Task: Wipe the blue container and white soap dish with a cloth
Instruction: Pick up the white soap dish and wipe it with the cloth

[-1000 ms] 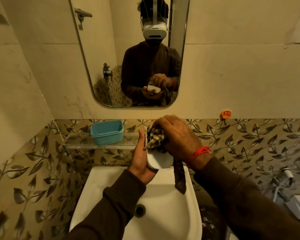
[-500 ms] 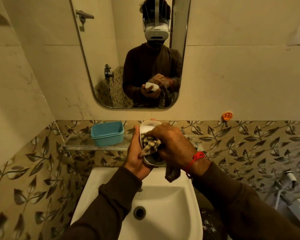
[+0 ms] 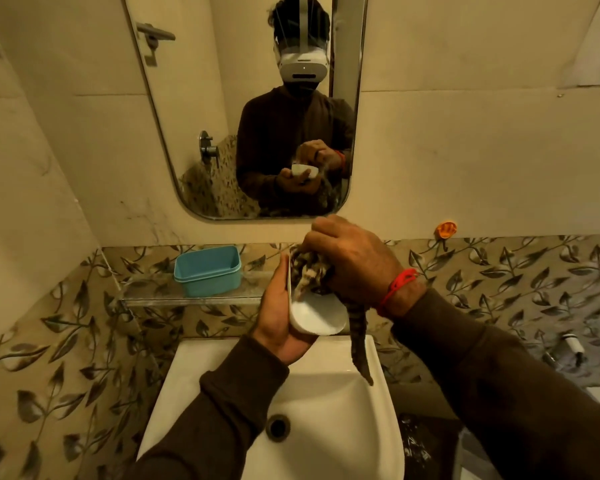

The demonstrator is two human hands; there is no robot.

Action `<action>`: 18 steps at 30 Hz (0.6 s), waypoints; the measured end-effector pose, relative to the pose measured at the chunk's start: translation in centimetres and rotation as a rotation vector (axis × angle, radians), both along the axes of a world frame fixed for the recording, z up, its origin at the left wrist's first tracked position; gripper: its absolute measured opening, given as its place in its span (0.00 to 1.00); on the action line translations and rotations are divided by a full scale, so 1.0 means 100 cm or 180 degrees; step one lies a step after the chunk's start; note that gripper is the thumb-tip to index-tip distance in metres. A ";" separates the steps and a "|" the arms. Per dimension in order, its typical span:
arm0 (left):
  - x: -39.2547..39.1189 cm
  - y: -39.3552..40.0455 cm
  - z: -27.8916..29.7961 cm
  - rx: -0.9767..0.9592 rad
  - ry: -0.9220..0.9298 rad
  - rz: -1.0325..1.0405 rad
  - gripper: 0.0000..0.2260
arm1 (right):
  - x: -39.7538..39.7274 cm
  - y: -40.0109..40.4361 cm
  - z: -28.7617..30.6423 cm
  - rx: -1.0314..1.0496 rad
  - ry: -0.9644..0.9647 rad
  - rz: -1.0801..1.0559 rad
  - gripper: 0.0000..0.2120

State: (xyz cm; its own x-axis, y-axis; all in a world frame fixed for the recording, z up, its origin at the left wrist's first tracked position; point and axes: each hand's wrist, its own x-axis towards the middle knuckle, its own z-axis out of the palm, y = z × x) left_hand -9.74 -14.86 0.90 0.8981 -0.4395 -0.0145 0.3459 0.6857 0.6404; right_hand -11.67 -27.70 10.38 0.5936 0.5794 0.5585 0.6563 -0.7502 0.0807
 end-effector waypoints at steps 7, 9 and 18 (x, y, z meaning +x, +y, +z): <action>0.006 0.000 0.006 0.0273 -0.0136 0.0397 0.29 | -0.002 0.010 -0.002 -0.0069 -0.0155 -0.0658 0.19; 0.006 0.000 0.002 0.0323 -0.0074 0.0455 0.29 | -0.006 0.009 -0.004 -0.0239 0.0045 -0.0777 0.21; 0.012 0.009 -0.006 0.0228 0.0174 0.0618 0.35 | -0.025 0.021 -0.009 -0.0533 0.1433 -0.0516 0.15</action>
